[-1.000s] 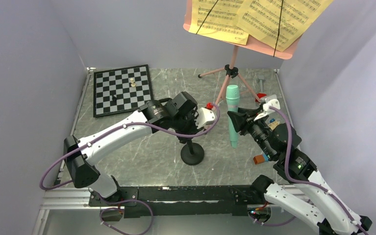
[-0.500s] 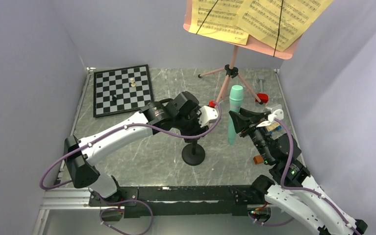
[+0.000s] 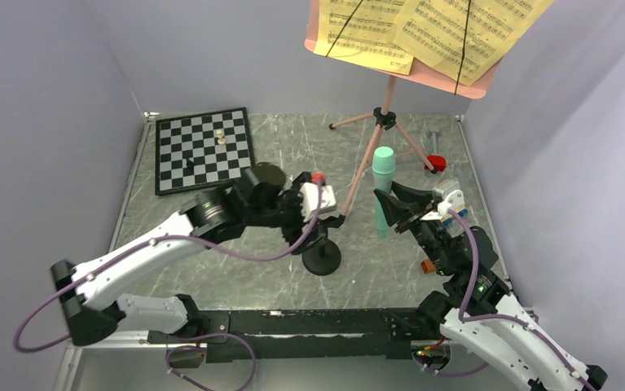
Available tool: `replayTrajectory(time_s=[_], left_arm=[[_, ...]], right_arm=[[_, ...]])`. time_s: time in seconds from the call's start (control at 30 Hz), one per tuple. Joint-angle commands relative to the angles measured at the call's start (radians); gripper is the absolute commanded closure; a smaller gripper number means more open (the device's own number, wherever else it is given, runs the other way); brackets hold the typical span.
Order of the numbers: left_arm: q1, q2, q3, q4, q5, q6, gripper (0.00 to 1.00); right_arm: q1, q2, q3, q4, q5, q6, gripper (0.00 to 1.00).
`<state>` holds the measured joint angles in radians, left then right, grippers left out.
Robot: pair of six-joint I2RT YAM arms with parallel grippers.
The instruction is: Set up the instrument practice props
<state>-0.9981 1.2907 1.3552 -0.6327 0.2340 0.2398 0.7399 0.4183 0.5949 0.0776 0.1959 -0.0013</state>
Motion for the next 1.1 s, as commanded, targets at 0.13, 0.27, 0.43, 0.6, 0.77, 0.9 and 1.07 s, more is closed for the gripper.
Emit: replayTrajectory(time_s=[0.13, 0.27, 0.43, 0.6, 0.77, 0.9, 1.07], left_arm=[[0.095, -0.23, -0.304, 0.304, 0.253, 0.056, 0.06], [0.146, -0.271, -0.39, 0.456, 0.35, 0.04, 0.06], [0.204, -0.263, -0.456, 0.589, 0.431, -0.001, 0.01], [0.213, -0.234, -0.48, 0.666, 0.398, -0.024, 0.01], [0.216, -0.188, -0.499, 0.74, 0.422, -0.051, 0.01], [0.216, -0.171, -0.525, 0.768, 0.429, -0.063, 0.01], [0.216, -0.188, -0.606, 0.862, 0.404, -0.092, 0.01]], right_arm=[[-0.001, 0.005, -0.026, 0.155, -0.318, -0.123, 1.0], [0.0, 0.044, -0.031, 0.182, -0.417, -0.147, 1.0], [0.0, 0.096, -0.024, 0.19, -0.469, -0.179, 1.0], [-0.002, 0.116, -0.031, 0.211, -0.478, -0.186, 1.0], [-0.002, 0.137, -0.038, 0.222, -0.498, -0.198, 1.0], [-0.005, 0.136, -0.057, 0.26, -0.495, -0.19, 1.0], [-0.02, 0.135, -0.071, 0.293, -0.511, -0.17, 1.0]])
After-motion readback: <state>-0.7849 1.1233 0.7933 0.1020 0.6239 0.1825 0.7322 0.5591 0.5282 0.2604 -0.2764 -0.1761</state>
